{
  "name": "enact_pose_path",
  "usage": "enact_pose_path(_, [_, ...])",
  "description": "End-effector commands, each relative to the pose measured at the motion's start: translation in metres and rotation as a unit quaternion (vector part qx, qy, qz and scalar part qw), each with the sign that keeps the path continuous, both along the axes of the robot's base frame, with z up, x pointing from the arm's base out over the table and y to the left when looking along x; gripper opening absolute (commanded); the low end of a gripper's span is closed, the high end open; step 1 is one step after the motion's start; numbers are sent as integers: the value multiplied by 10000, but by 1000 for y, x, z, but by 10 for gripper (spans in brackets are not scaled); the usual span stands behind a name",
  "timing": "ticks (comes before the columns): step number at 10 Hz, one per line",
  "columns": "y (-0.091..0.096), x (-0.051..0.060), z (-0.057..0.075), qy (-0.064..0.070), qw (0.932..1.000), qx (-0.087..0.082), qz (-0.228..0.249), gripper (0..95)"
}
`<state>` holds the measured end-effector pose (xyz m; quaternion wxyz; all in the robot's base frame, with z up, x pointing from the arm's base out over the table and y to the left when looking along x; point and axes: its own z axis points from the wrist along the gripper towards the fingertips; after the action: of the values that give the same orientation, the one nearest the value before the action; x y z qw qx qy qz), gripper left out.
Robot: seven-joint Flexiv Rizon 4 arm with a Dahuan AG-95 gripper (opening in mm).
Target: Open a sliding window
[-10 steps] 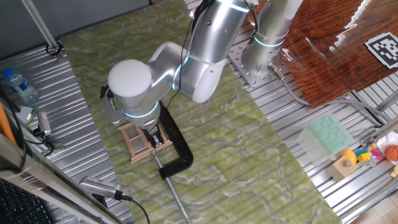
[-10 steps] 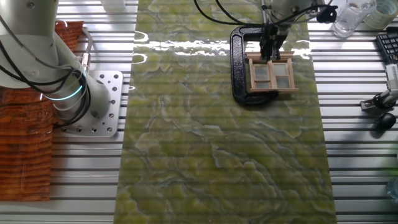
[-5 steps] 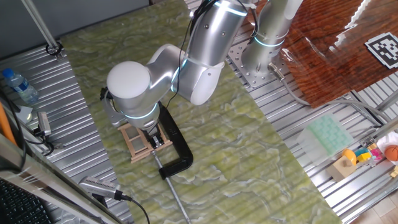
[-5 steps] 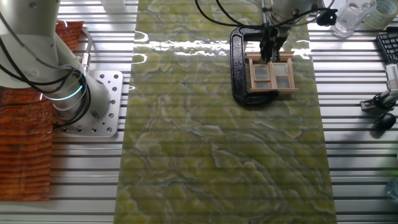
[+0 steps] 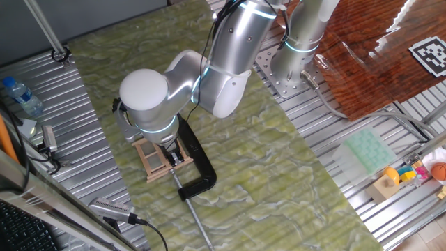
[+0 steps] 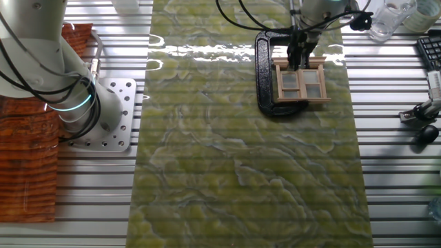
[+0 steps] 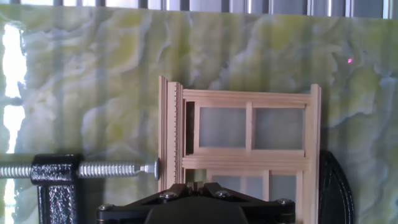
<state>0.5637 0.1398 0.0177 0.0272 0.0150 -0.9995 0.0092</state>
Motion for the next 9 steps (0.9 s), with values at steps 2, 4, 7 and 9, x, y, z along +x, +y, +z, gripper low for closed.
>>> enact_pose_path(2, [-1, -1, -1, -1, 10000, 4, 3, 0])
enact_pose_path(4, [-1, -1, -1, -2, 10000, 4, 3, 0])
enact_pose_path(7, [-6, 1, -2, 16, 10000, -1, 9, 0])
enact_pose_path(9, [-8, 2, -1, 24, 10000, -5, 15, 0])
